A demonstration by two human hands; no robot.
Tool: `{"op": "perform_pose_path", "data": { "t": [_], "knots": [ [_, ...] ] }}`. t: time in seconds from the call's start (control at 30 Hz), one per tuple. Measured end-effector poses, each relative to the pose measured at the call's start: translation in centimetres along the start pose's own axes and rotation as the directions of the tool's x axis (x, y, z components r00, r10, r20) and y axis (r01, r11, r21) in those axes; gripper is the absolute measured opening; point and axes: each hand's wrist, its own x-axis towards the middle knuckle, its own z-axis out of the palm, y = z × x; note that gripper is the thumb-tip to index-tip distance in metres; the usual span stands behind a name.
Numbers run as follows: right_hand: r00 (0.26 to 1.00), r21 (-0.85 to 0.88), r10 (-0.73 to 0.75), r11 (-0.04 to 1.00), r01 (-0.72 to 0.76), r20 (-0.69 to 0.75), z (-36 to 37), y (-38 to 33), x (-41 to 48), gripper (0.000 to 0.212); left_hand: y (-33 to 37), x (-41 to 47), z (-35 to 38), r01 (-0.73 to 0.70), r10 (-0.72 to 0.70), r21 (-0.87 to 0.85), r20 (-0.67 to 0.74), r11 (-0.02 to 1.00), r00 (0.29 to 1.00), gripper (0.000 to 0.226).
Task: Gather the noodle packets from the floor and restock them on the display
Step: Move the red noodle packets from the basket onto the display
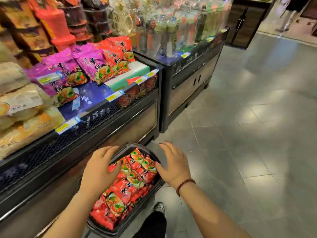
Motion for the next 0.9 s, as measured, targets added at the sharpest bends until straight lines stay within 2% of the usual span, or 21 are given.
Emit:
{"op": "perform_pose_path", "data": {
  "t": [0.1,0.37,0.57,0.63,0.7,0.9],
  "knots": [
    [0.995,-0.024,-0.09,0.996,0.091,0.044,-0.4,1.8,5.0,0.06,-0.2,3.1,2.0,0.099,-0.099,-0.008,-0.053,0.995,0.994,0.051],
    [0.952,-0.049,-0.268,0.959,0.278,0.148,-1.7,4.5,17.4,0.059,-0.9,10.3,4.7,0.295,-0.297,-0.036,-0.076,0.955,0.952,0.052],
    [0.878,0.052,-0.423,0.905,0.423,0.224,-1.0,5.2,25.6,0.058,-0.1,13.1,4.8,0.487,-0.486,-0.037,-0.166,0.872,0.858,0.053],
    [0.833,0.091,-0.481,0.875,0.476,0.274,-0.7,5.6,28.4,0.058,1.0,13.7,5.9,0.553,-0.553,-0.063,-0.197,0.831,0.809,0.052],
    [0.77,0.108,-0.546,0.832,0.544,0.33,-0.4,6.1,31.0,0.059,2.4,14.2,7.0,0.634,-0.634,-0.093,-0.248,0.768,0.732,0.049],
    [0.532,0.231,-0.698,0.685,0.691,0.479,0.5,7.1,37.2,0.059,8.6,13.4,10.0,0.784,-0.793,-0.186,-0.307,0.593,0.527,0.058]
  ]
}}
